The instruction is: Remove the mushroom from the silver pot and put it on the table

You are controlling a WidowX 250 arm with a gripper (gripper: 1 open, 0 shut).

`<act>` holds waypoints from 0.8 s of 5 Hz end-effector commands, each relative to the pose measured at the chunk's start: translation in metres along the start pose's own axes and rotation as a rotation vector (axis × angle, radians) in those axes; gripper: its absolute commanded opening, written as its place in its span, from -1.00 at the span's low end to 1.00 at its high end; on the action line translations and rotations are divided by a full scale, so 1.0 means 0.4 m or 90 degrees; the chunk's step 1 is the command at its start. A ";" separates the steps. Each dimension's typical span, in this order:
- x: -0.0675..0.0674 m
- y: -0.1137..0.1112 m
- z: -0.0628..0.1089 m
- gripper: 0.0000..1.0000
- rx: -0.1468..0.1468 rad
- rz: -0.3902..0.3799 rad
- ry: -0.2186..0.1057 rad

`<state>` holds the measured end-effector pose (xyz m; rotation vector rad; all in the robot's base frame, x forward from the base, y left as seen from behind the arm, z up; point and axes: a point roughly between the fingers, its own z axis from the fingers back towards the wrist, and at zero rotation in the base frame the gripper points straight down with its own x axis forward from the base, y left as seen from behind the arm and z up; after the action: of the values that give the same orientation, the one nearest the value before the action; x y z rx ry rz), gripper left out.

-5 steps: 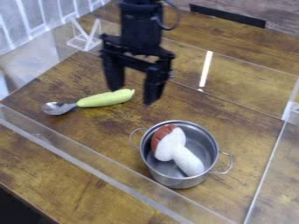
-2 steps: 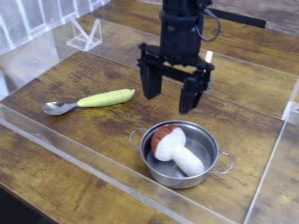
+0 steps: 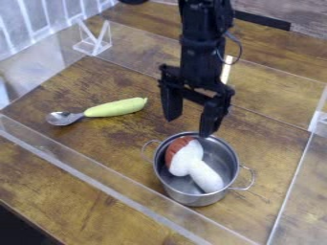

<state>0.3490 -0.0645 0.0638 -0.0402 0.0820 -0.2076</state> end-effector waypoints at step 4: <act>-0.016 -0.098 0.129 1.00 0.021 -0.024 -0.032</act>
<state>0.3310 -0.0999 0.0801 -0.0017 0.1434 -0.2501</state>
